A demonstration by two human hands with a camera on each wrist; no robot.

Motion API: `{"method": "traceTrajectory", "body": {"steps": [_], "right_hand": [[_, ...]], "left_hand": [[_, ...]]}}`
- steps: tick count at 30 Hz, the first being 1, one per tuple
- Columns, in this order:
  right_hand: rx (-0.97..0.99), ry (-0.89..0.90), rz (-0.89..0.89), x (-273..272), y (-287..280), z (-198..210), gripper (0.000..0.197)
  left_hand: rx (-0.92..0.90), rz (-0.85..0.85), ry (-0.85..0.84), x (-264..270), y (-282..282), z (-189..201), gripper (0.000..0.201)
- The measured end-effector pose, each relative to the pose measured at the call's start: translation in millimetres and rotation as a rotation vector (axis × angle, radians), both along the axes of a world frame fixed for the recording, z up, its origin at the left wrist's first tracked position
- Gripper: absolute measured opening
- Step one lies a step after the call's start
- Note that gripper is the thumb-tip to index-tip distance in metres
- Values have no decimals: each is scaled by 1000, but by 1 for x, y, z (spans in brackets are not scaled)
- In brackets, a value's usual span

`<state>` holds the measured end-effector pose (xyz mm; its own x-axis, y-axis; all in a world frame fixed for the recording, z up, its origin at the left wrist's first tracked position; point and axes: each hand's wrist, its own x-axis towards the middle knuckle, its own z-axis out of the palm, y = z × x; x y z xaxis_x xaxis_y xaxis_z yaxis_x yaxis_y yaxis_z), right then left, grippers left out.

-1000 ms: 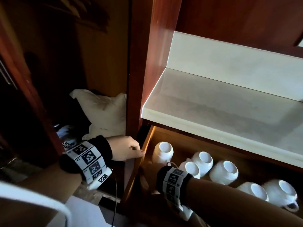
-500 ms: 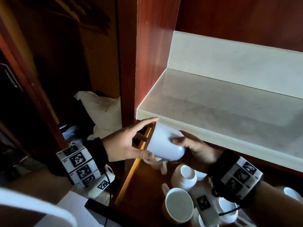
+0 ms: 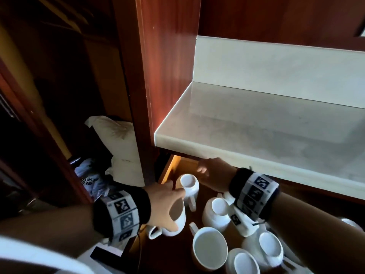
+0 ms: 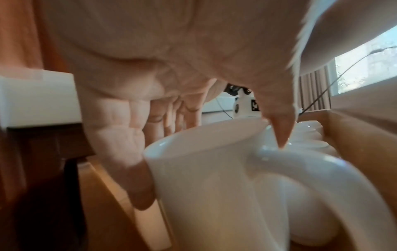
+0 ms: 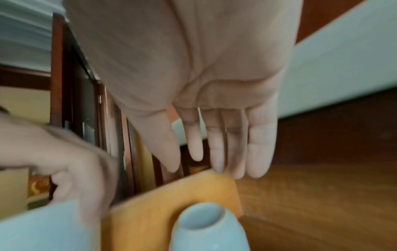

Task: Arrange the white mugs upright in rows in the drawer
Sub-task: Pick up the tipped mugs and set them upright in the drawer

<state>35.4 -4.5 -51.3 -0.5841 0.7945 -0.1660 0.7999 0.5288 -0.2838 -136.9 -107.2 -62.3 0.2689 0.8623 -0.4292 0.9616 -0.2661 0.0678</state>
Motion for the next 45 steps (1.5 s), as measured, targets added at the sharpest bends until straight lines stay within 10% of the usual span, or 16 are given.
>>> {"method": "traceTrajectory", "body": {"steps": [12, 16, 20, 24, 28, 39, 45], "right_hand": [[-85, -523, 142, -72, 10, -54, 104], [-80, -518, 186, -82, 17, -53, 59], [-122, -424, 111, -74, 11, -42, 101], [-79, -308, 96, -50, 3, -27, 76], [-17, -114, 19, -25, 2, -15, 73], [-22, 188, -145, 16, -3, 0, 81], [-982, 835, -504, 29, -5, 3, 47]], "left_hand": [[-222, 16, 247, 33, 6, -23, 103], [-256, -13, 298, 40, 10, -21, 103], [-227, 4, 295, 42, 11, -22, 101], [-238, 12, 297, 38, 10, -25, 108], [-164, -13, 303, 38, 8, -35, 71], [-103, -104, 265, 38, 10, -31, 112], [229, 210, -341, 2, 24, 14, 98]]}}
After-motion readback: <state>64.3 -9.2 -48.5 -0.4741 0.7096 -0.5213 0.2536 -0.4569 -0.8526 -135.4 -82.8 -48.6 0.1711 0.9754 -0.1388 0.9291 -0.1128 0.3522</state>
